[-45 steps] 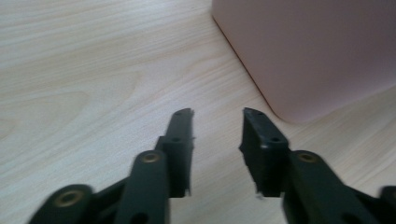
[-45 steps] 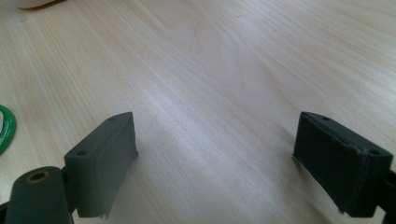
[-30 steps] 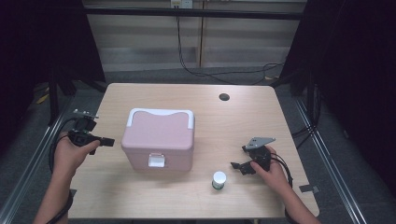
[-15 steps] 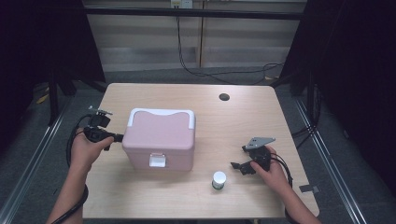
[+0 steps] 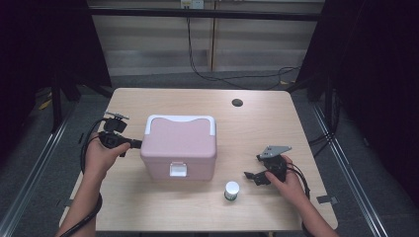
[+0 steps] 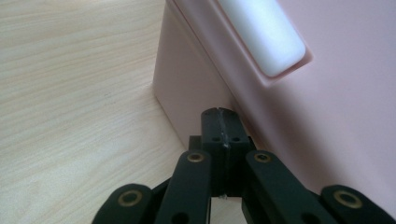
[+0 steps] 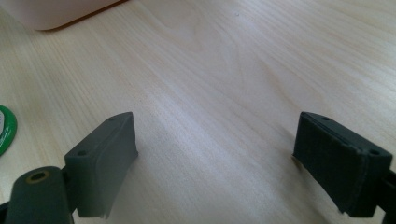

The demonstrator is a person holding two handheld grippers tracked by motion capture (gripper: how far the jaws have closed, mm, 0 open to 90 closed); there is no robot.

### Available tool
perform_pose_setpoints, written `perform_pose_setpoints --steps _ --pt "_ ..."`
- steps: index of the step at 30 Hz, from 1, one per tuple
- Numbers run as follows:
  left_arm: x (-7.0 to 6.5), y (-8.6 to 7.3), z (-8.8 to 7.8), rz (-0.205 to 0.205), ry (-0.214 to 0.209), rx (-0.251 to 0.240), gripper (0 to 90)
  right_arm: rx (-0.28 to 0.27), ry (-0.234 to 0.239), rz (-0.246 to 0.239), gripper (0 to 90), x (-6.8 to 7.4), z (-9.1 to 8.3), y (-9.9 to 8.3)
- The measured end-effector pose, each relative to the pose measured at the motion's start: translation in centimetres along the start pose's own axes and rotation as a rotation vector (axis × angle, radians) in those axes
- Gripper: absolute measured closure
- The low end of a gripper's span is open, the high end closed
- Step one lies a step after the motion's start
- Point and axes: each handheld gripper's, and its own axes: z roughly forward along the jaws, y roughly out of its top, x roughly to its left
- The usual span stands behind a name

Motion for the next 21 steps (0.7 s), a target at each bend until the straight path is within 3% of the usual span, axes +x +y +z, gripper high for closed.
perform_pose_setpoints --steps 21 --pt "-2.0 1.3 1.5 0.025 -0.015 -0.021 90.0 0.001 -0.004 0.006 12.3 0.1 -0.1 -0.1"
